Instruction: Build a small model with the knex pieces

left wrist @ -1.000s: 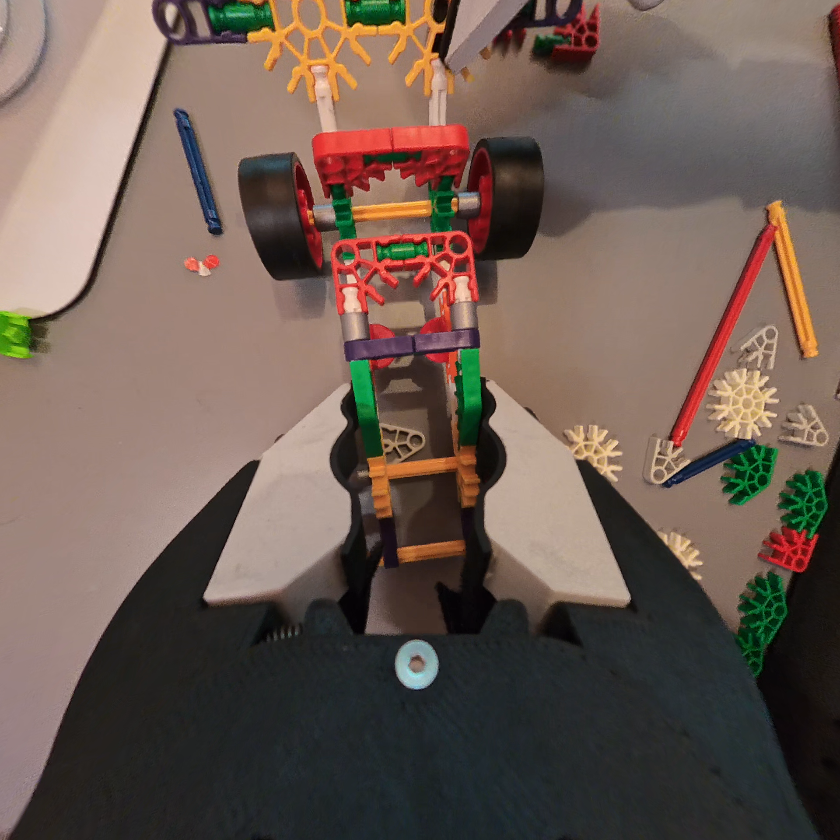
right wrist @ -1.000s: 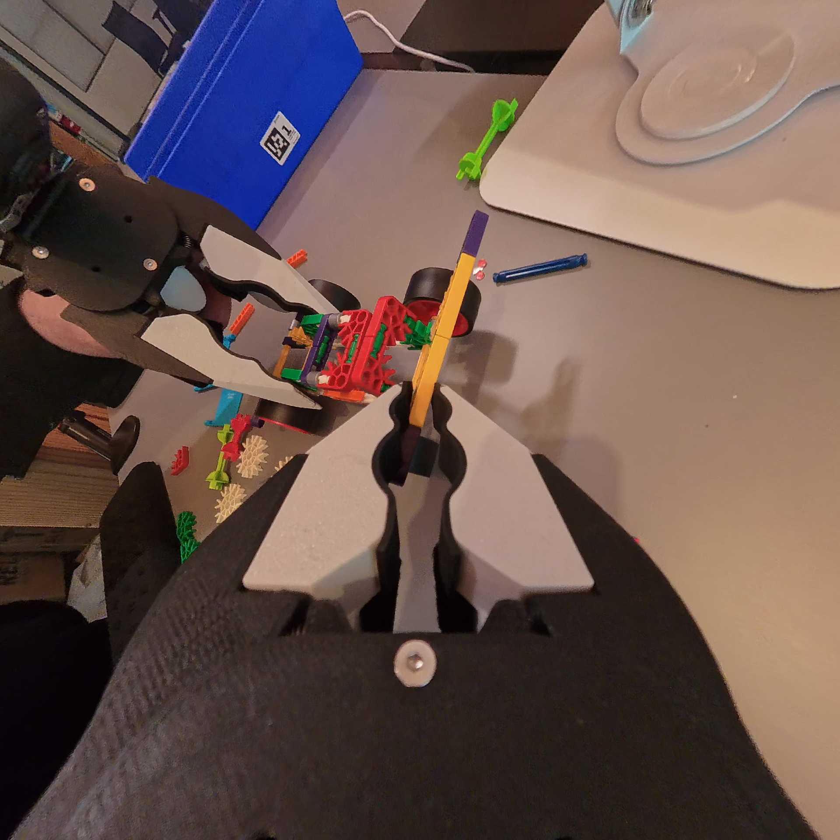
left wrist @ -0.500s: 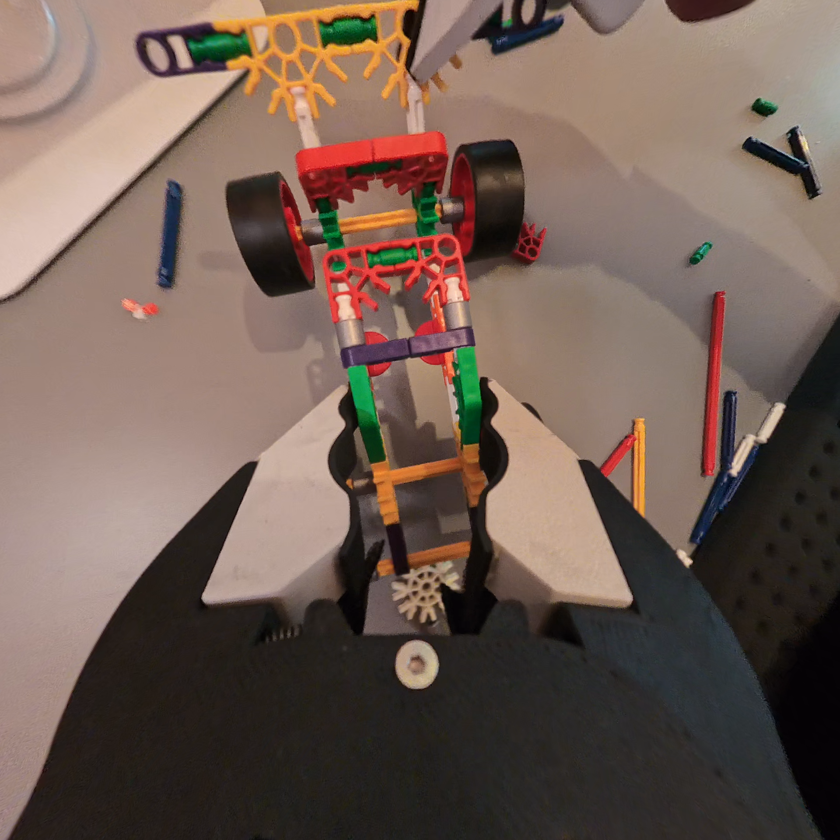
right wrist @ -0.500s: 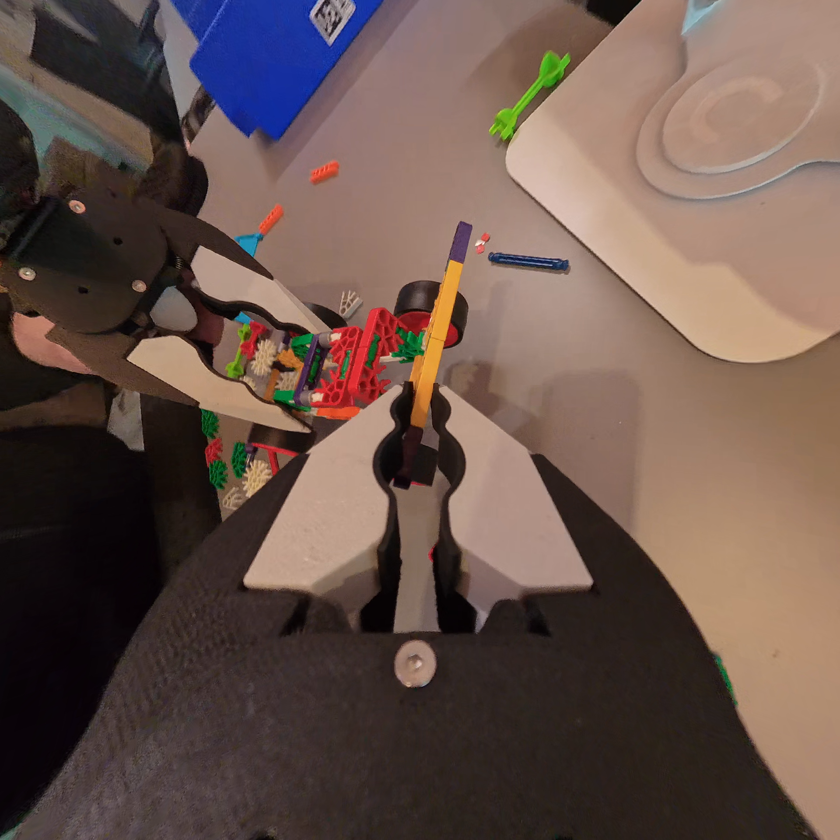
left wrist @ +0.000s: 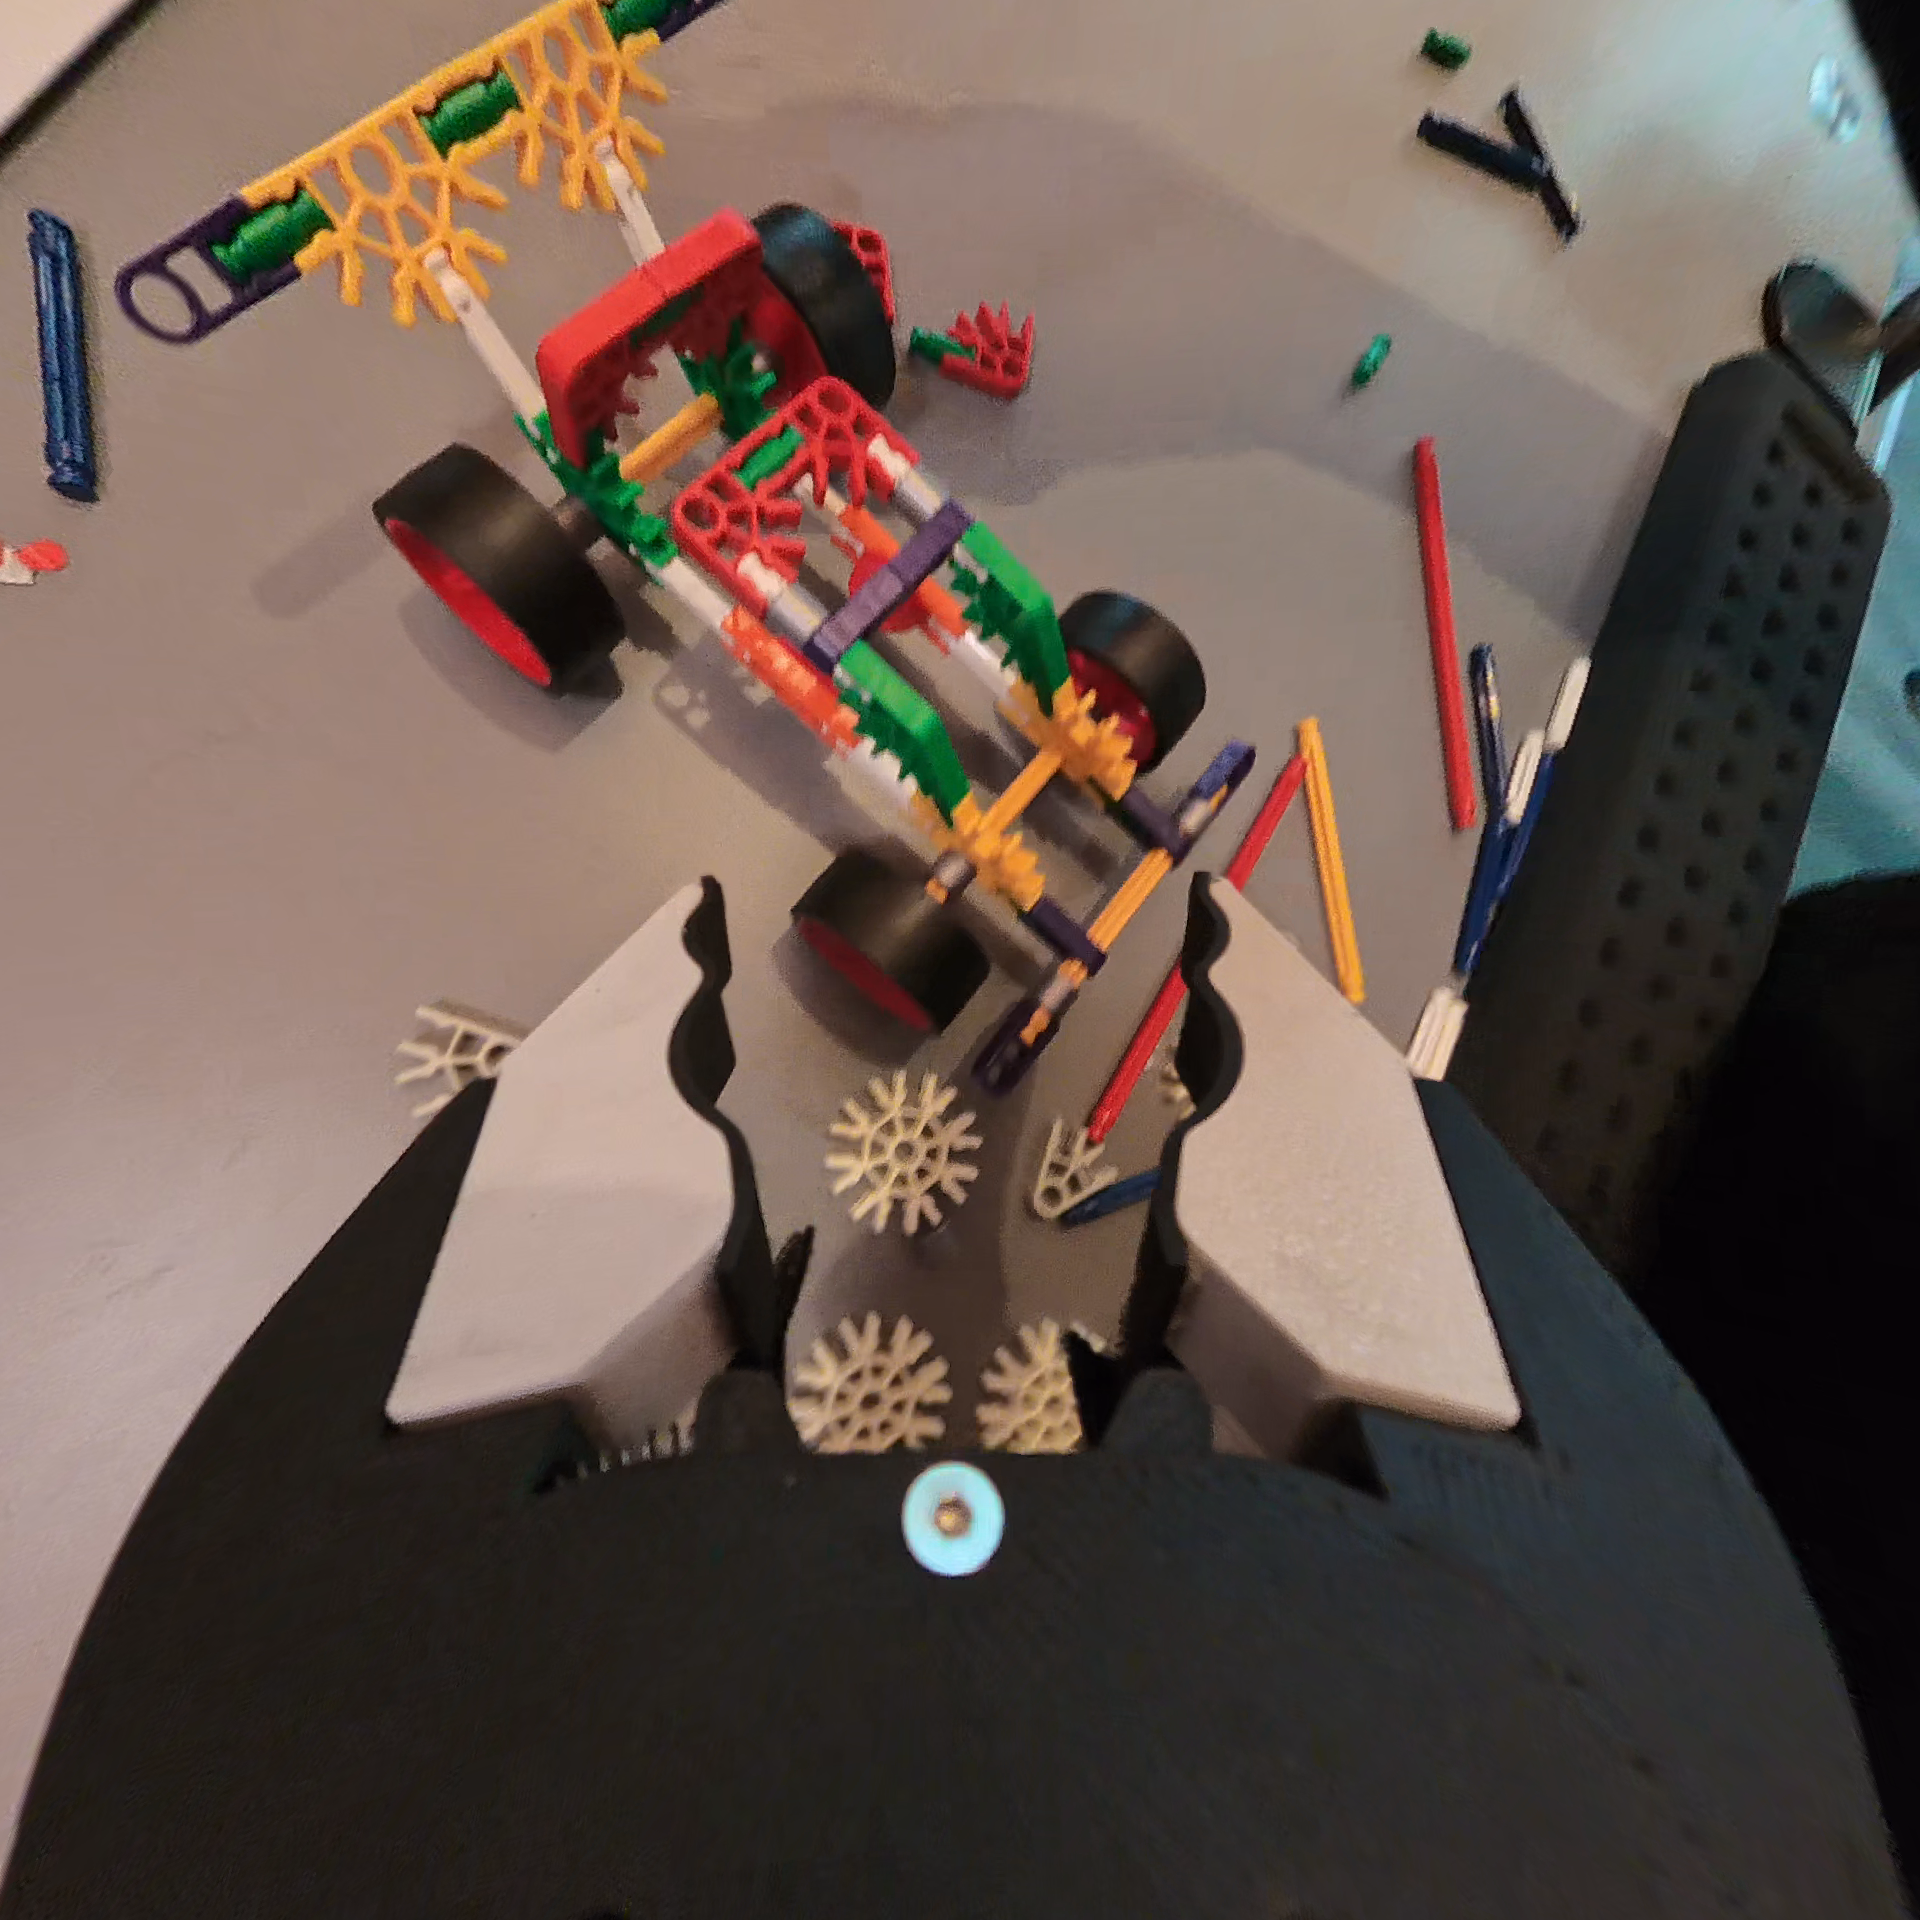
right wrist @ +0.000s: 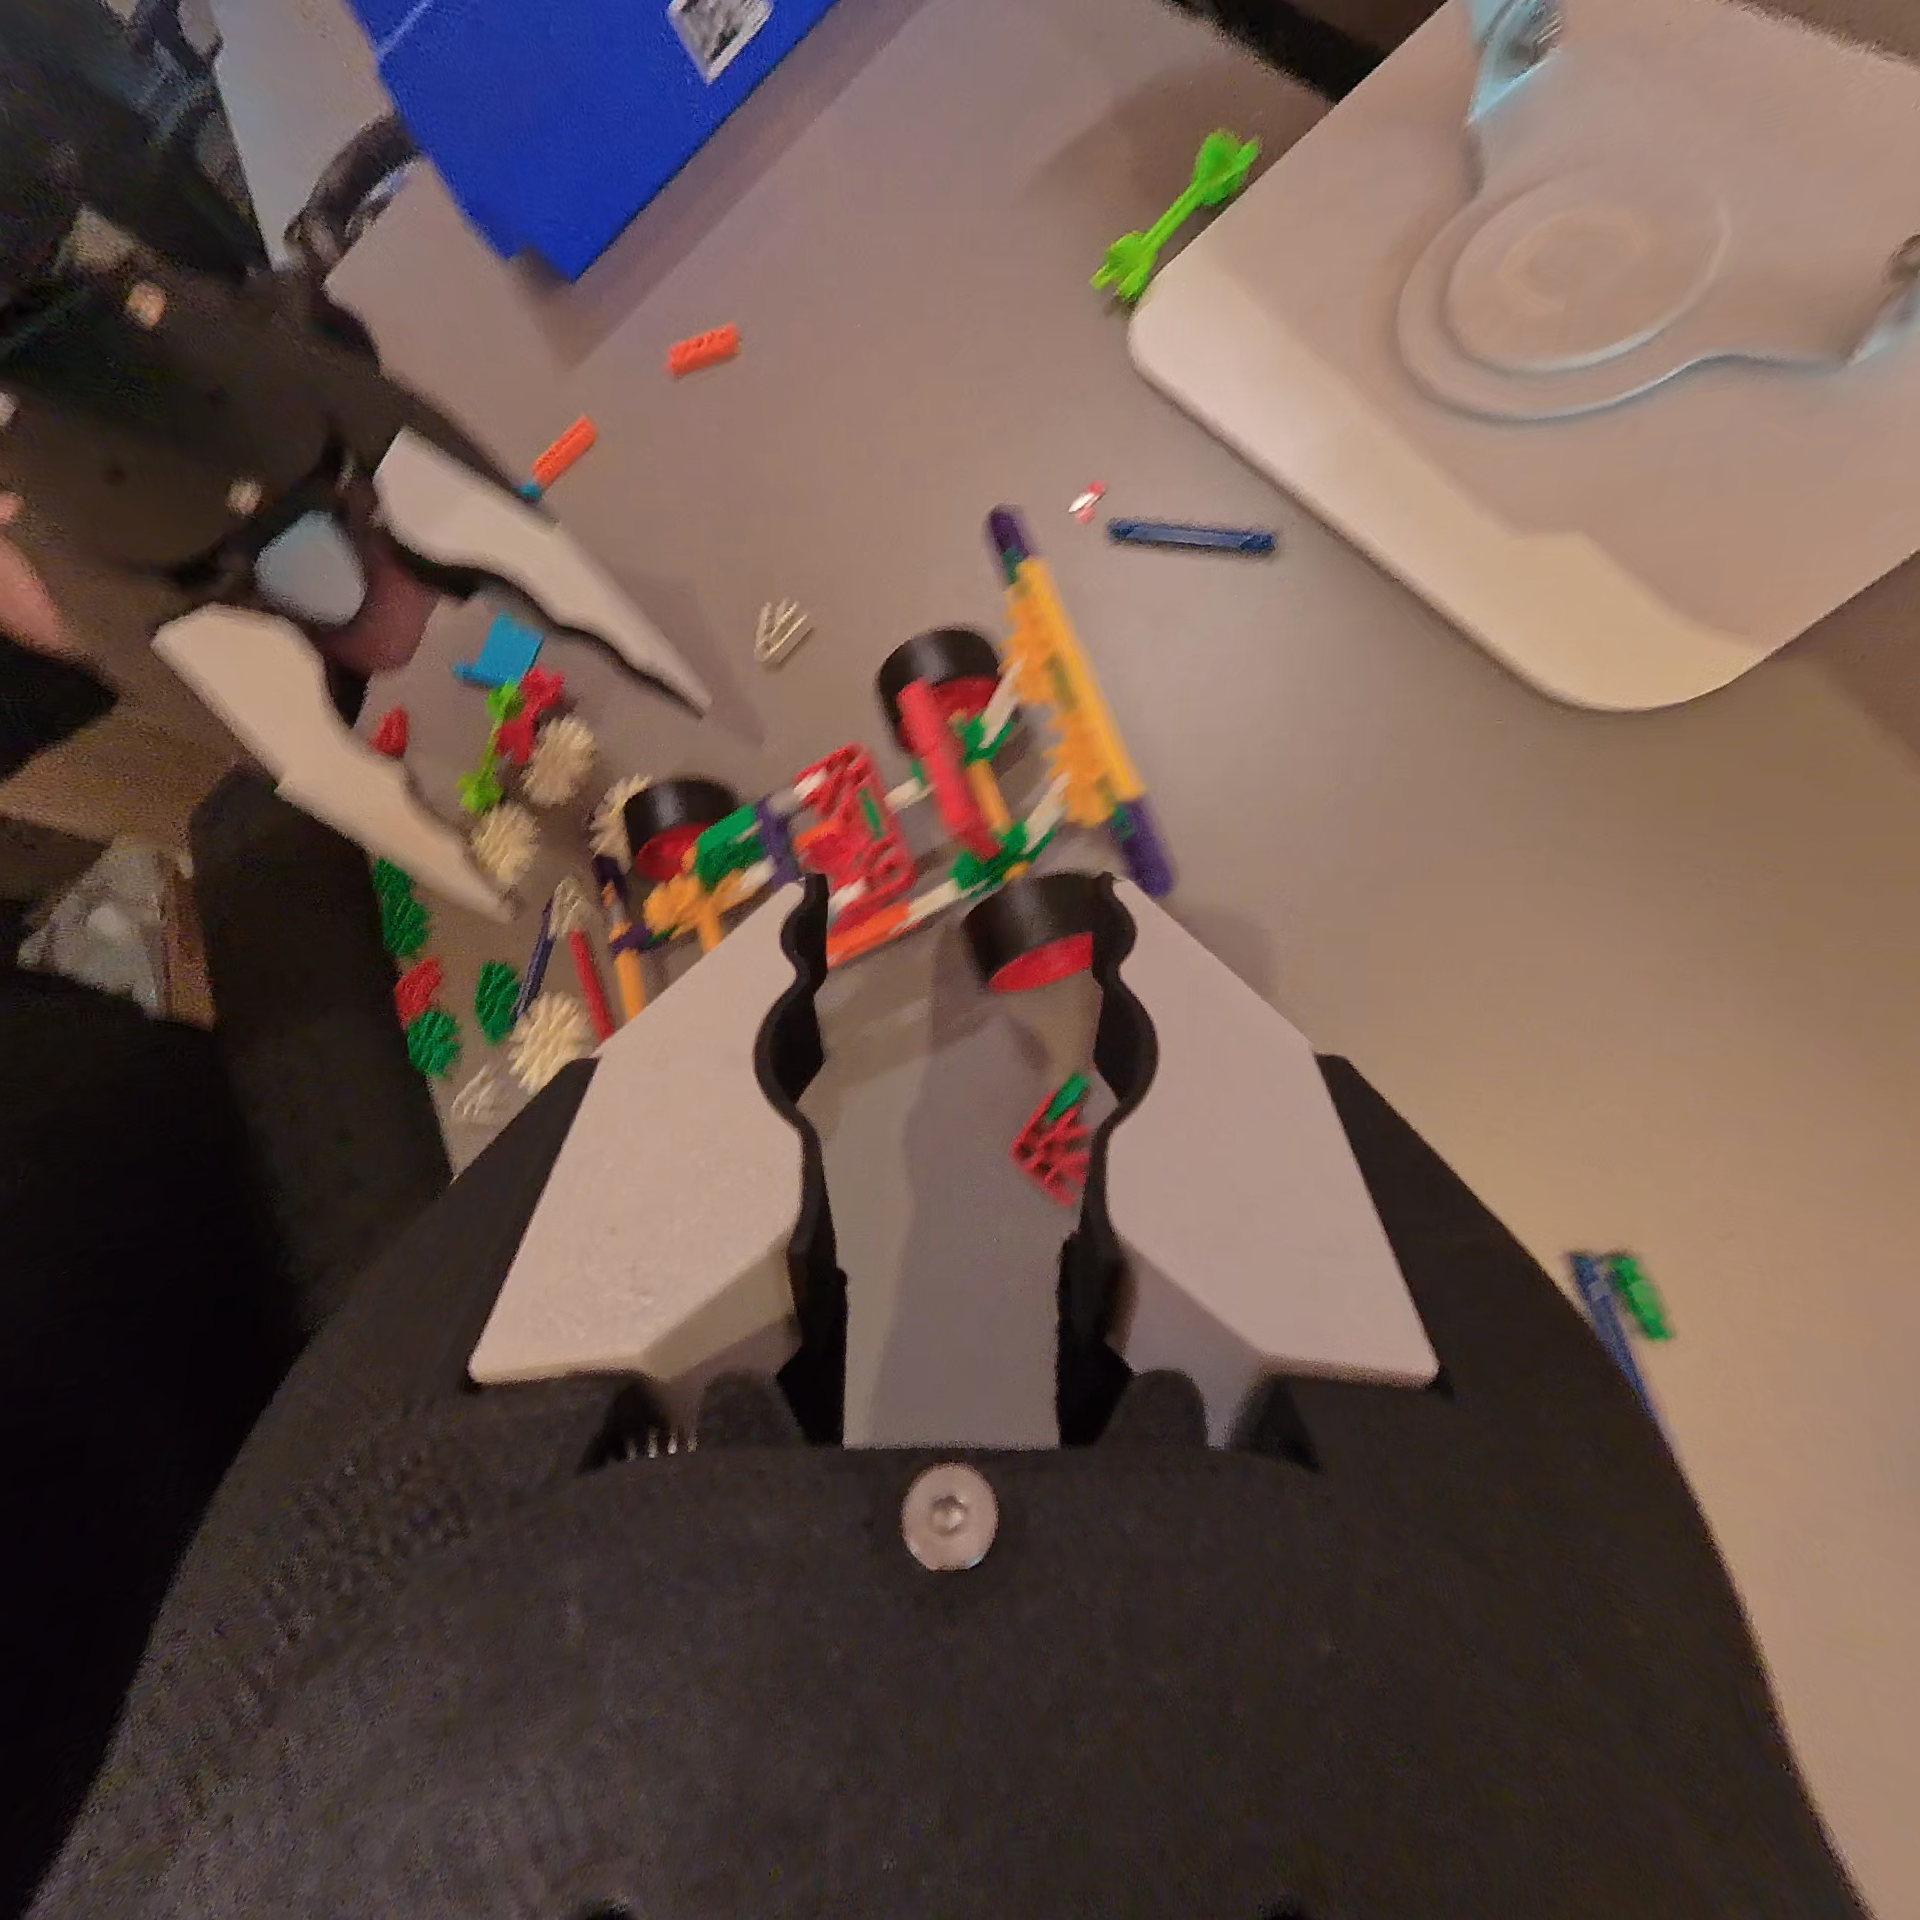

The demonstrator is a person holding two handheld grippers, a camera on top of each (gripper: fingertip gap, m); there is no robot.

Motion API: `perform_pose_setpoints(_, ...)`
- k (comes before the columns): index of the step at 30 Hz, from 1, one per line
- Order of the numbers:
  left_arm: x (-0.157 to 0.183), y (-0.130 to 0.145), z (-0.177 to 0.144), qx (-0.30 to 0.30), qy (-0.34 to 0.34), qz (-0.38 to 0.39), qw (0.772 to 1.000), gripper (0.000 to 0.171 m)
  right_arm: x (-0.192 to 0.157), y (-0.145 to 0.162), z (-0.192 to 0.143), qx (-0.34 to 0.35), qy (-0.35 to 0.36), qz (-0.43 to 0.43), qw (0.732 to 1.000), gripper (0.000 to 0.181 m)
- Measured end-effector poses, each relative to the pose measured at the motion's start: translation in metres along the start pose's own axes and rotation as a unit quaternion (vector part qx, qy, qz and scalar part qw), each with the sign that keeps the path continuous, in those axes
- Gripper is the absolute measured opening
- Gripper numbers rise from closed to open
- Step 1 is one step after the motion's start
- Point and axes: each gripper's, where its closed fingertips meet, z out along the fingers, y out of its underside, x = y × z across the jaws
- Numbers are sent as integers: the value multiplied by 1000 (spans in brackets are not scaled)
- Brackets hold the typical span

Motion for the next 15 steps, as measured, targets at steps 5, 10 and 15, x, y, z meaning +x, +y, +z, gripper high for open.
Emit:
perform_pose_setpoints(5,-11,32,-1,-36,-8,62,997,79,-69,66,12,-52,-43,-9,998,68)
perform_pose_setpoints(10,-3,47,19,-65,22,76,995,67,-96,108,55,-90,-30,12,995,63)
perform_pose_setpoints(15,6,44,26,-52,14,70,996,54,-91,113,69,-84,3,21,996,38)
